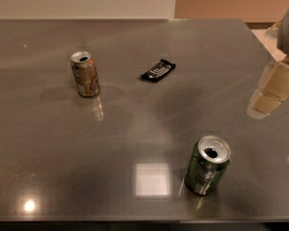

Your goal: Pick green can

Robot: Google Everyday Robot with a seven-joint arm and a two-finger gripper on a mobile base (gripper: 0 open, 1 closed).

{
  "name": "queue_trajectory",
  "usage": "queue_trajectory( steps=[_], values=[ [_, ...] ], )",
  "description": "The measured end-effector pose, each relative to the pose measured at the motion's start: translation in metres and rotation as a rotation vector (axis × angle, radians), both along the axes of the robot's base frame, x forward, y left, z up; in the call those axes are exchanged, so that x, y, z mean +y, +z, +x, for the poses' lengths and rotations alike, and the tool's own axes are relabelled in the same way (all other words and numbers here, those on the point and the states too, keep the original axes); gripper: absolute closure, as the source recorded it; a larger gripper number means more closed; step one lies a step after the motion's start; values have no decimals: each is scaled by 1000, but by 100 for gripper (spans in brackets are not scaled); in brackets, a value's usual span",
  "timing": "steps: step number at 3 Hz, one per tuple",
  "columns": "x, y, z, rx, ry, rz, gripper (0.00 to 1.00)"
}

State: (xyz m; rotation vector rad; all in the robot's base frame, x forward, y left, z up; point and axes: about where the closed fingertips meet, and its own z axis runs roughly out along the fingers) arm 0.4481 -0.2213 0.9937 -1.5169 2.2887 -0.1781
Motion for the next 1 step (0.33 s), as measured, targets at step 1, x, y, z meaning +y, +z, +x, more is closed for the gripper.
queue_trajectory(
  steps=[1],
  values=[
    [0, 0, 0, 0, 0, 0, 0]
  ],
)
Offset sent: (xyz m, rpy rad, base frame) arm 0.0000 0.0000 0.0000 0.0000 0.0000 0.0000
